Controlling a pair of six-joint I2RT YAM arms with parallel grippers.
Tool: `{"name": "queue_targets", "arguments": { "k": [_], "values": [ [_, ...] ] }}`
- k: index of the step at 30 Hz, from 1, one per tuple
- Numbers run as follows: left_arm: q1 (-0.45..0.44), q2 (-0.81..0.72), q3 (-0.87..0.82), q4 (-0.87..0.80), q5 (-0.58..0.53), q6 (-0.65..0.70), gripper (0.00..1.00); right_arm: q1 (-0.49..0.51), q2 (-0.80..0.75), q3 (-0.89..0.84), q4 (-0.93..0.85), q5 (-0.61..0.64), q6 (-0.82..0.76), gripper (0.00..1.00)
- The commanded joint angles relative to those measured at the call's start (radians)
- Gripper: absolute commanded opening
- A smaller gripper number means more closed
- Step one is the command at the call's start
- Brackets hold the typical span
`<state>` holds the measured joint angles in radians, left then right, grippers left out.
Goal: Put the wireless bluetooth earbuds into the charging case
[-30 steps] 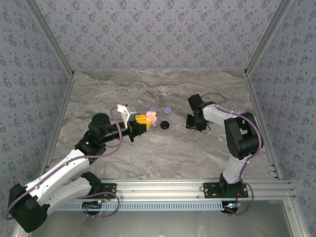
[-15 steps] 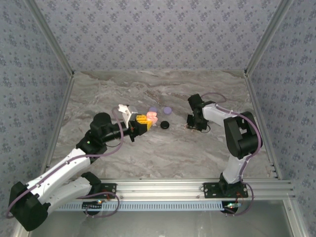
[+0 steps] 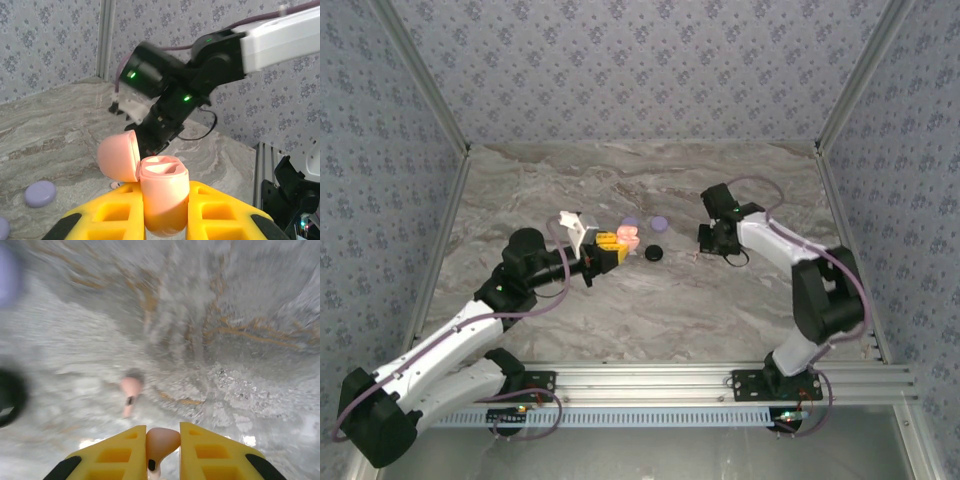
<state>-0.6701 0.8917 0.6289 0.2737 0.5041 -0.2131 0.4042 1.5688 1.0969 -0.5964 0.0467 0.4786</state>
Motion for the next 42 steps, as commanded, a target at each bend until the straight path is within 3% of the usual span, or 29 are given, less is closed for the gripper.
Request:
{"name": "queue_targets", "arguments": {
  "k": [1, 8, 13, 26, 42],
  "values": [
    [-0.012, 0.007, 0.012, 0.089, 0.005, -0.015, 0.0, 0.025, -0.165, 0.002, -0.035, 0.003, 0.014, 0.21],
    [-0.027, 0.046, 0.026, 0.184, -0.007, -0.013, 0.0, 0.103, -0.444, 0.036, 0.044, -0.105, 0.078, 0.21],
    [-0.034, 0.086, 0.065, 0.215, -0.003, 0.011, 0.0, 0.209, -0.518, 0.074, 0.142, -0.136, 0.107, 0.22],
    [-0.035, 0.144, 0.148, 0.24, 0.006, 0.056, 0.0, 0.406, -0.464, 0.194, 0.339, -0.091, 0.053, 0.22],
    [-0.035, 0.149, 0.161, 0.237, -0.008, 0.063, 0.0, 0.427, -0.415, 0.205, 0.309, -0.055, 0.022, 0.22]
  ]
}}
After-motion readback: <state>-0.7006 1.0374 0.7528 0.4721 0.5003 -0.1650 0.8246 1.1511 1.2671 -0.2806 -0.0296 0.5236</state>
